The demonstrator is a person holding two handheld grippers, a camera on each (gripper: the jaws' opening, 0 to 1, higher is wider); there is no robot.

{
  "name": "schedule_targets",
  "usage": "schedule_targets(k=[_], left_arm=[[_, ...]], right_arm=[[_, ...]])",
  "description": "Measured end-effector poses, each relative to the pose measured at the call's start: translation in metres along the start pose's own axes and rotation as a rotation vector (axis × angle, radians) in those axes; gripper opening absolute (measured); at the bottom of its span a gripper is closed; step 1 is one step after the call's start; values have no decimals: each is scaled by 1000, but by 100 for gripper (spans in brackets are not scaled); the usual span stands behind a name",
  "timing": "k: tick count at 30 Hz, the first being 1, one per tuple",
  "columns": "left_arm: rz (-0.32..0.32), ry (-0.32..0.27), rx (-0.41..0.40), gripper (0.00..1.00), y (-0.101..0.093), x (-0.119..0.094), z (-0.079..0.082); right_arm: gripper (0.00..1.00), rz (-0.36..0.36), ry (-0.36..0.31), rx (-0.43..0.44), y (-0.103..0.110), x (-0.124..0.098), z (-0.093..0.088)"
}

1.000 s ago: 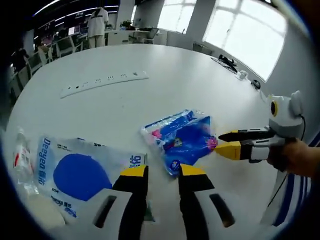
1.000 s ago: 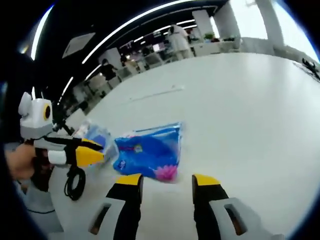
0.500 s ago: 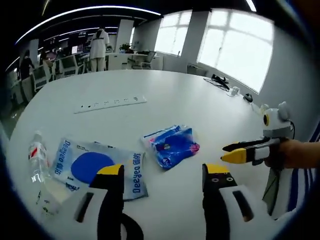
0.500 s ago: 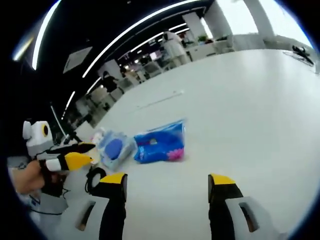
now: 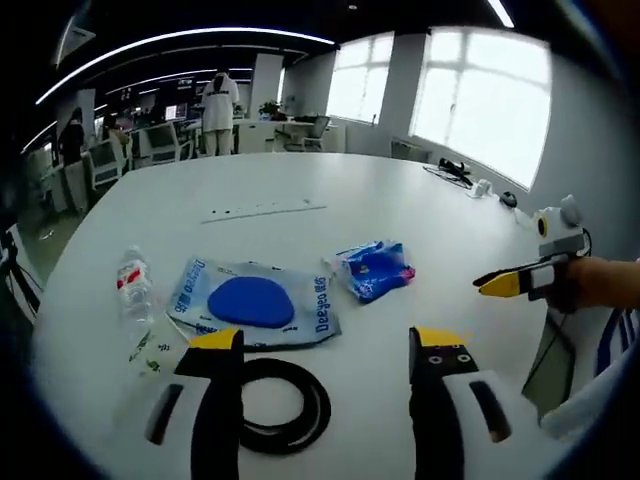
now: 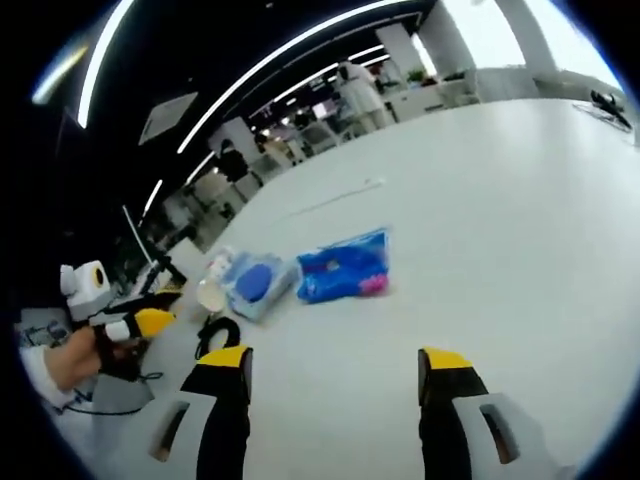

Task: Arrange the tabletop items into an orderly group along one side of the table until the central work area is clear of visible clutter.

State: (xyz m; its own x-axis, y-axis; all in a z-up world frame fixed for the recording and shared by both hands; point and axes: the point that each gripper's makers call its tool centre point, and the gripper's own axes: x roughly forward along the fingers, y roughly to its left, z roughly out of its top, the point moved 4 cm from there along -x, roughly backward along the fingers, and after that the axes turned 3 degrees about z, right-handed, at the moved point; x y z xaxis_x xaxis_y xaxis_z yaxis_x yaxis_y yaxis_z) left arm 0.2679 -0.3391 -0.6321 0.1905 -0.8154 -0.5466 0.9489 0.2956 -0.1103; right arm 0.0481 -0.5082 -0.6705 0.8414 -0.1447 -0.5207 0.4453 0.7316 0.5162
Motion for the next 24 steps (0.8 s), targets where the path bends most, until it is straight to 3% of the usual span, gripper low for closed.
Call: schedule_targets(k=[7, 24], left_arm=[[36, -37, -15, 67, 10, -26, -3], [64, -28, -47, 67, 19, -35, -17]], right_arm=[[68, 12, -2, 16, 10, -13, -8], [65, 31, 2, 110, 27, 1, -19]])
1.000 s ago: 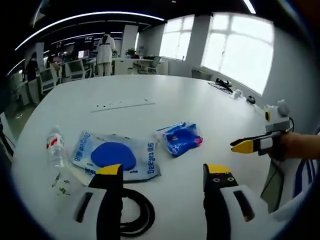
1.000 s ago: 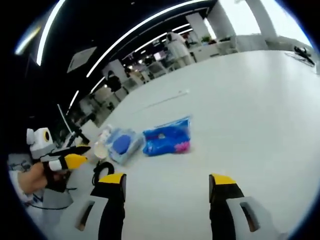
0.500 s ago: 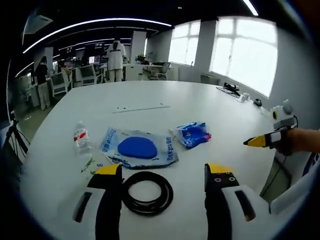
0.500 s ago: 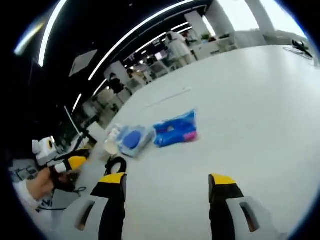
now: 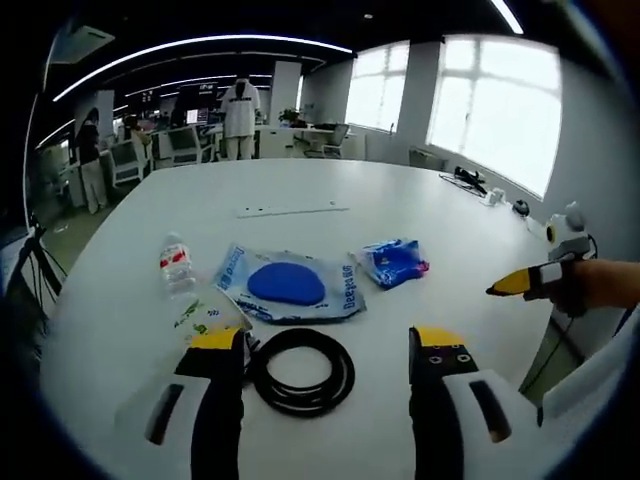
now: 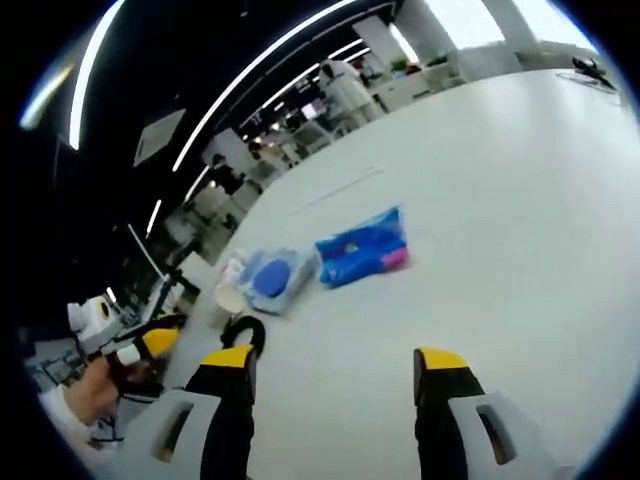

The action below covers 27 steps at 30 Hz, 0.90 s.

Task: Arrange the tabletop items into an orderly group along one side of the table until the central work area is clear of visible clutter.

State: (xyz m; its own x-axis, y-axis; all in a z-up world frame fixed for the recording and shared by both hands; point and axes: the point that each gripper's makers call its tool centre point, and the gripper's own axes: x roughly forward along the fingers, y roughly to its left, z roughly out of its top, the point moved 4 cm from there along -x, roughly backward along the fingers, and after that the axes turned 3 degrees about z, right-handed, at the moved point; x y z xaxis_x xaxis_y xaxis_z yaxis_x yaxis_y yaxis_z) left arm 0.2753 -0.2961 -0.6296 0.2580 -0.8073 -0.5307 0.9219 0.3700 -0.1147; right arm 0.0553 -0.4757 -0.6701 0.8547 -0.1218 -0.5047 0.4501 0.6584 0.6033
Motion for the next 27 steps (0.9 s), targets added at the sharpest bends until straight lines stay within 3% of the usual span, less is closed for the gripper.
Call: schedule_targets(k=[13, 17, 21, 24, 27], left_arm=[[-25, 93, 24, 66, 1, 5, -27], [-89, 180, 78, 62, -9, 15, -44], [-153, 185, 100, 57, -18, 27, -45], [-172, 237, 182, 54, -16, 39, -48], [-184, 256, 199, 53, -17, 50, -46]], right_arm=[[63, 13, -14, 53, 12, 4, -8], [62, 17, 4, 59, 14, 0, -19], [60, 7, 16, 70, 8, -7, -28], [59, 1, 19, 81, 9, -13, -36], [59, -6, 25, 87, 11, -18, -43]])
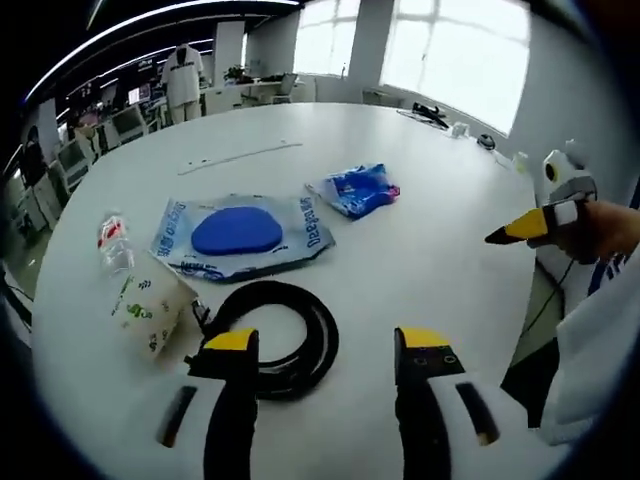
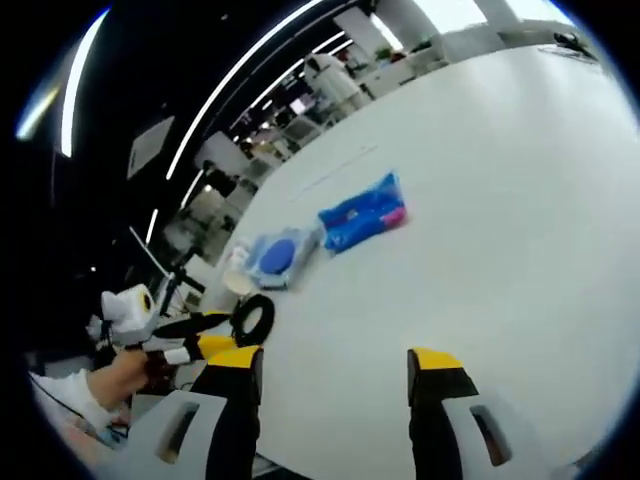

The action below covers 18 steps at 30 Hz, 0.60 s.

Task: Arrange the tabletop items into an orderly group along one side of the table until the central work area is clear of visible clutter.

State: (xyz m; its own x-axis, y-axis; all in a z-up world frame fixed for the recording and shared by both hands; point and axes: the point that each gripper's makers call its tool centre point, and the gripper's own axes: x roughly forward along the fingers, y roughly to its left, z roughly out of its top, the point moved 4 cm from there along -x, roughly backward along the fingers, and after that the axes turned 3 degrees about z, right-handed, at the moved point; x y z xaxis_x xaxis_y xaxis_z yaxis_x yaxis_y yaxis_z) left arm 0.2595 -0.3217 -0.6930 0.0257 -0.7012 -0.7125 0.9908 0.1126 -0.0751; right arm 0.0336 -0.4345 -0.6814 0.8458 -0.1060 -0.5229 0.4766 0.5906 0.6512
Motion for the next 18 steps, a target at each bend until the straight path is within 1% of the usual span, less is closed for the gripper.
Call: schedule_targets(k=[1, 3, 5, 7, 10, 11, 13, 14, 16, 17, 18], left_arm=[[-10, 21, 3, 53, 1, 4, -1], [-32, 56, 13, 47, 2, 10, -3], [-34, 80, 38, 43, 2, 15, -3], [-36, 109, 70, 42, 2, 20, -6], [-43, 130, 85, 38, -1, 27, -9], [-43, 130, 72, 36, -2, 28, -9], [-39, 113, 39, 32, -4, 31, -9], [-39, 115, 39, 30, -4, 32, -9], [-42, 140, 56, 28, -8, 34, -15], [-43, 163, 69, 27, -9, 37, -19], [-41, 164, 72, 27, -9, 38, -21]], right_arm=[[59, -1, 0, 8, -1, -1, -2], [59, -3, 0, 12, 0, -2, -4], [59, -3, -6, 18, 1, -4, -4], [58, -1, -15, 22, 2, -5, -4], [57, -4, -27, 34, 2, -8, -7], [57, -5, -30, 44, 3, -10, -8], [57, -3, -41, 63, 3, -13, -11], [57, -4, -44, 67, 3, -14, -12], [56, -11, -45, 68, 3, -16, -14], [56, -14, -46, 69, 3, -17, -15], [56, -16, -51, 77, 2, -18, -16]])
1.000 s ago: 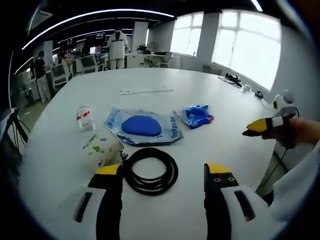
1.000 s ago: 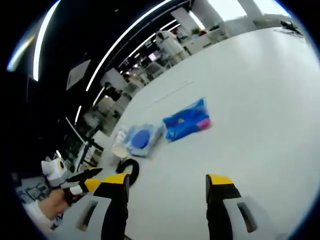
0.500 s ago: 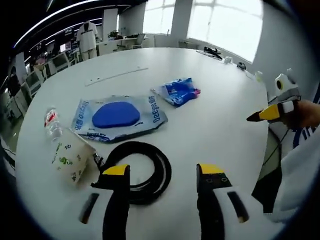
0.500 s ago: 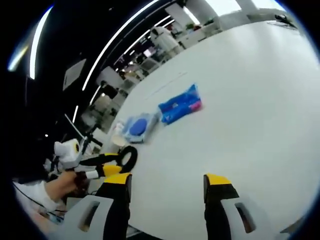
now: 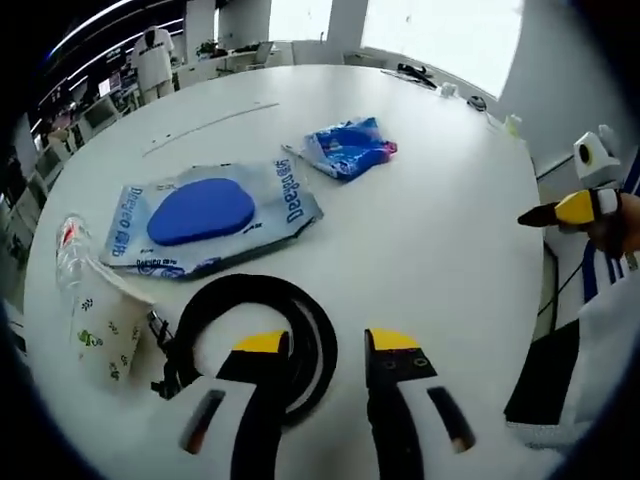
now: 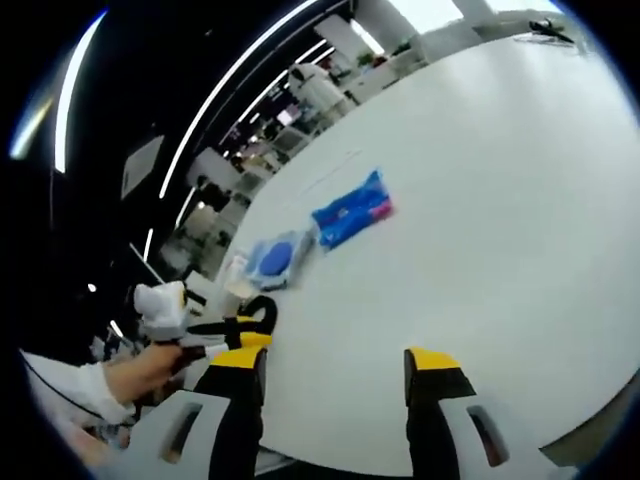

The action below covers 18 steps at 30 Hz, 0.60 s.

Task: Arrange the tabletop items into an orderly group along one side of the table until the central work area is clear of visible clutter.

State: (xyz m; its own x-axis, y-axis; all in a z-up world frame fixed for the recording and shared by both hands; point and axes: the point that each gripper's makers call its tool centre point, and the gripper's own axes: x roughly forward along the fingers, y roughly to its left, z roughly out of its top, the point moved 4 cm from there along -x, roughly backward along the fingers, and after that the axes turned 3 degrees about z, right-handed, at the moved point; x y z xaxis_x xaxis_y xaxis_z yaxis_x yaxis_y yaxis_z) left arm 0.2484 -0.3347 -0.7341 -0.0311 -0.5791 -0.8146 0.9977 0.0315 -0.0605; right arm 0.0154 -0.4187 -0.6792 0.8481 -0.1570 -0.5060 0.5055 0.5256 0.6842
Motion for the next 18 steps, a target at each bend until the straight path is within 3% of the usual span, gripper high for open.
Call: schedule_targets(k=[1, 3, 5, 8, 11, 14, 18], left_arm=[[6, -33, 12, 25, 3, -1, 2], [16, -34, -42, 20, 9, -1, 3], [34, -25, -22, 13, 14, -2, 2], [17, -22, -19, 12, 13, 1, 3], [18, 4, -85, 7, 11, -1, 1], [-4, 2, -77, 5, 8, -7, 2], [-43, -75, -177, 3, 6, -26, 12]], right_arm=[[56, 0, -4, 9, 0, -1, 0], [56, -2, -16, 22, -1, -2, 0], [56, -5, -19, 21, 0, -2, 1], [55, -1, -16, 9, 3, -1, 1], [53, 6, -3, -11, 8, 0, 0], [50, 16, 4, -26, 11, 1, 0], [49, 34, 5, -45, 16, 6, 4]])
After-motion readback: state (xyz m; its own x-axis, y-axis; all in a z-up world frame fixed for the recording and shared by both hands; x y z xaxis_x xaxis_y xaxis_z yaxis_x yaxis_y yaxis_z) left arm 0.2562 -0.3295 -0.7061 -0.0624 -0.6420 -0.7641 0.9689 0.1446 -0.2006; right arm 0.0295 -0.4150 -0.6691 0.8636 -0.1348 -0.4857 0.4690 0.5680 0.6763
